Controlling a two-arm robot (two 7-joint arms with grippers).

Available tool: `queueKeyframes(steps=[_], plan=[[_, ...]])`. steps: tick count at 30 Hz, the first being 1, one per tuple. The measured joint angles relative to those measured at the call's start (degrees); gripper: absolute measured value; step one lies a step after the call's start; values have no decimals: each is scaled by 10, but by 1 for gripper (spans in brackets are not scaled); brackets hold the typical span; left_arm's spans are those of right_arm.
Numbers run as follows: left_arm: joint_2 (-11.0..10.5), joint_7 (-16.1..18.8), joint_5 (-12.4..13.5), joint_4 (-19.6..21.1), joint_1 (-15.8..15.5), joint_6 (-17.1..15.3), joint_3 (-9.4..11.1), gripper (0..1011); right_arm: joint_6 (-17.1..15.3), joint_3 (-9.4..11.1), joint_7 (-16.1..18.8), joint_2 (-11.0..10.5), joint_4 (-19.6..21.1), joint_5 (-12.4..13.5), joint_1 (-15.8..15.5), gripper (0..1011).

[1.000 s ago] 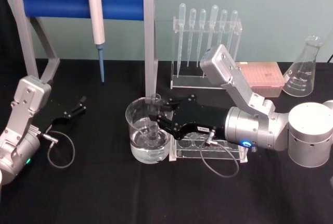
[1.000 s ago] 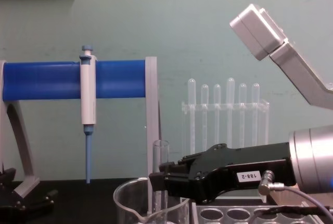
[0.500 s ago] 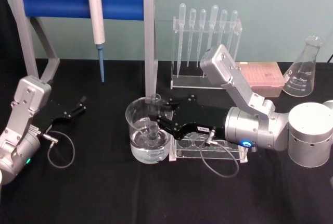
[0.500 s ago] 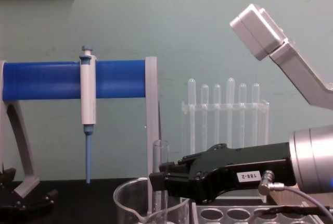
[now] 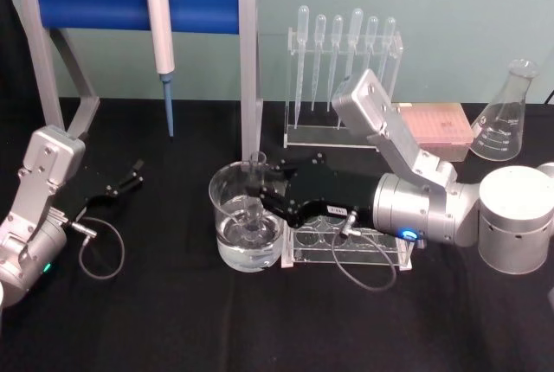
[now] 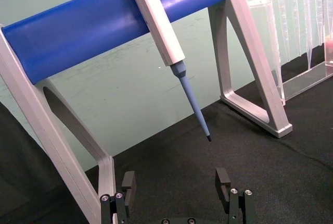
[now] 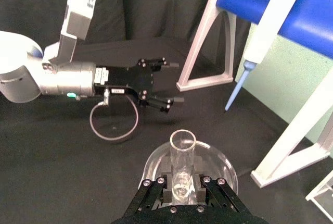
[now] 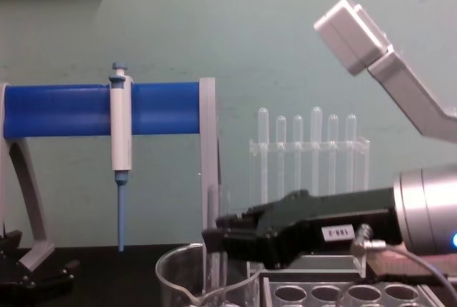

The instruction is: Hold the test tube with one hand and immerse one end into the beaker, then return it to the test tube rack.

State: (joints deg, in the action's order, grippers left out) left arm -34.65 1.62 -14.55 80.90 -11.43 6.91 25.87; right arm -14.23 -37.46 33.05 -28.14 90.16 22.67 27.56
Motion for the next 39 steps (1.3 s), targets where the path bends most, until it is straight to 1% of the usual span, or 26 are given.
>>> queueKeyframes(steps=[7, 13, 14, 20, 24, 28, 29, 31, 32, 33, 34, 35, 36, 37, 39], plan=[[0, 0, 0, 0, 0, 0, 0, 1000, -7, 10, 2, 2, 15, 8, 11, 238], [0, 0, 0, 0, 0, 0, 0, 1000, -17, 27, 2, -6, 45, 22, 26, 238], [0, 0, 0, 0, 0, 0, 0, 1000, -17, 27, 2, -6, 45, 22, 26, 238], [0, 0, 0, 0, 0, 0, 0, 1000, -24, 48, 4, -22, 80, 55, 35, 238], [0, 0, 0, 0, 0, 0, 0, 1000, -29, 55, 6, -33, 96, 67, 37, 238], [0, 0, 0, 0, 0, 0, 0, 1000, -40, 69, 6, -56, 125, 88, 33, 238], [0, 0, 0, 0, 0, 0, 0, 1000, -44, 74, 5, -65, 135, 95, 29, 238], [0, 0, 0, 0, 0, 0, 0, 1000, -46, 80, 4, -76, 147, 102, 23, 238], [0, 0, 0, 0, 0, 0, 0, 1000, -46, 87, 3, -89, 159, 109, 16, 238], [0, 0, 0, 0, 0, 0, 0, 1000, -46, 87, 3, -89, 159, 109, 16, 238], [0, 0, 0, 0, 0, 0, 0, 1000, -46, 95, 2, -102, 171, 116, 7, 238], [0, 0, 0, 0, 0, 0, 0, 1000, -46, 95, 2, -102, 171, 116, 7, 238], [0, 0, 0, 0, 0, 0, 0, 1000, -39, 113, -1, -133, 193, 129, -16, 238], [0, 0, 0, 0, 0, 0, 0, 1000, -34, 122, -2, -146, 201, 134, -27, 238], [0, 0, 0, 0, 0, 0, 0, 1000, -28, 130, -5, -160, 209, 140, -40, 238]])
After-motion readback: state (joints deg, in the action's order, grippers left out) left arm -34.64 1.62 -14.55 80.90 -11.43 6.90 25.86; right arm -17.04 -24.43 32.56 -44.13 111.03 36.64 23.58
